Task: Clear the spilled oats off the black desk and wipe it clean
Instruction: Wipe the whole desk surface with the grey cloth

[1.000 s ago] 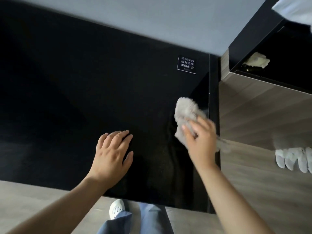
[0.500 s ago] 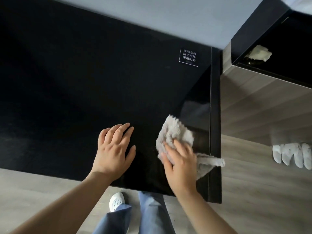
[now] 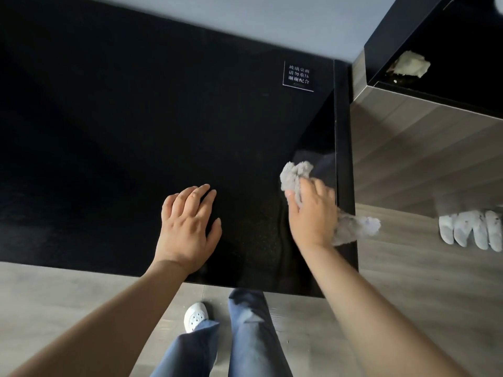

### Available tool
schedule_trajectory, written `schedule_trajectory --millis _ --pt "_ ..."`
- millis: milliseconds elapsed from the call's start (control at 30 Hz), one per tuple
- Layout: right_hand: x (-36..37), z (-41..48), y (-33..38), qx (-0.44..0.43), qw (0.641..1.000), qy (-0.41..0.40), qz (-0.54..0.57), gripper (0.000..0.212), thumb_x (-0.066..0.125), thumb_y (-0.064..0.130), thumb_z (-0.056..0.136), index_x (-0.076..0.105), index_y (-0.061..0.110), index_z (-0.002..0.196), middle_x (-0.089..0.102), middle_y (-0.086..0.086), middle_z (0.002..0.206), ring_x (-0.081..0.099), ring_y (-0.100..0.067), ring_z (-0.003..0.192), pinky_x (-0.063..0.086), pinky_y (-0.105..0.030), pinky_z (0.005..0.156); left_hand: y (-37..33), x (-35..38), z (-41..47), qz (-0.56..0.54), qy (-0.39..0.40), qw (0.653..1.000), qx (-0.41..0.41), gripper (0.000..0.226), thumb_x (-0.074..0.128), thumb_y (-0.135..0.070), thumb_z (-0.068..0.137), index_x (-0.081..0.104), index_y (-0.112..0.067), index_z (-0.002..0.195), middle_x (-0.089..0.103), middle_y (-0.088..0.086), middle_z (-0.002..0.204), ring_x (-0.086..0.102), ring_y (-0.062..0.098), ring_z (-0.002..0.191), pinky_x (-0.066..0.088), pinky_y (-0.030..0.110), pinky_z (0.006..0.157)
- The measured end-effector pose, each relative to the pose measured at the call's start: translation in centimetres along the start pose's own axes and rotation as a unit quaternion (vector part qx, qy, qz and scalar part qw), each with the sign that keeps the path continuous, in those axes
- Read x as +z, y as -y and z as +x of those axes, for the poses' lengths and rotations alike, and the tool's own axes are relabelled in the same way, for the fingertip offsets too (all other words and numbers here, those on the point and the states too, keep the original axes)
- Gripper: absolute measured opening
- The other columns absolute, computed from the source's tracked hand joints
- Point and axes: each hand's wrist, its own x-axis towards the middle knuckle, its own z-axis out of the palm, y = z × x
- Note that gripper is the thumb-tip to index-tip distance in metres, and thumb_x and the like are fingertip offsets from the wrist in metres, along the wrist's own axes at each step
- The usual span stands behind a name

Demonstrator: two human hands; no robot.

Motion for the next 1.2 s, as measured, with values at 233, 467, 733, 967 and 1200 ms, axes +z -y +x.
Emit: schedule_trajectory --millis 233,467,733,967,1200 --pt "-1.5 -12.4 1.0 -0.050 0.991 0.047 0.117 0.026 0.073 0.024 0.081 0.066 0.016 0.105 0.056 0.002 0.102 0.048 -0.012 0.088 0.039 -0.013 0.070 -0.2 0.3 -1.0 0.002 0.003 1.000 -0.006 0.055 0.039 -0.041 0.091 0.052 -0.011 0.136 0.047 0.007 0.141 0.038 0.026 0.132 0.017 0.042 0.112" --pt "-2.2 -4.8 -1.2 0.107 0.990 -0.037 0.088 0.033 0.058 0.033 0.090 0.064 0.010 0.113 0.055 -0.008 0.106 0.049 -0.023 0.094 0.048 -0.035 0.066 0.0 -0.4 0.1 0.002 -0.019 1.000 0.010 0.055 0.039 -0.041 0.091 0.052 -0.009 0.135 0.046 0.008 0.140 0.038 0.027 0.131 0.018 0.043 0.112" --pt "-0.2 -14.9 2.9 0.051 0.997 -0.014 0.065 0.033 0.048 0.040 0.089 0.061 0.018 0.109 0.054 -0.001 0.096 0.045 -0.017 0.082 0.036 -0.025 0.066 0.0 0.2 -0.7 0.012 -0.006 1.000 0.012 0.056 0.038 -0.041 0.091 0.050 -0.009 0.136 0.045 0.008 0.142 0.036 0.027 0.132 0.016 0.043 0.112" --pt "-3.4 -15.1 2.2 -0.033 0.974 0.064 0.213 0.030 0.047 0.044 0.092 0.062 0.019 0.095 0.050 0.012 0.089 0.047 -0.008 0.082 0.036 -0.013 0.068 -0.5 0.0 -1.2 0.007 0.003 1.000 0.012 0.056 0.039 -0.040 0.091 0.049 -0.010 0.137 0.044 0.008 0.142 0.036 0.027 0.133 0.017 0.044 0.113" --pt "-3.6 1.2 -3.2 0.143 0.975 -0.078 0.153 0.029 0.053 0.034 0.094 0.062 0.010 0.108 0.054 -0.006 0.109 0.048 -0.023 0.105 0.036 -0.023 0.079 -0.5 -0.3 -1.6 0.001 -0.002 1.000 0.022 0.055 0.040 -0.040 0.091 0.051 -0.009 0.136 0.046 0.008 0.142 0.038 0.028 0.131 0.019 0.044 0.112"
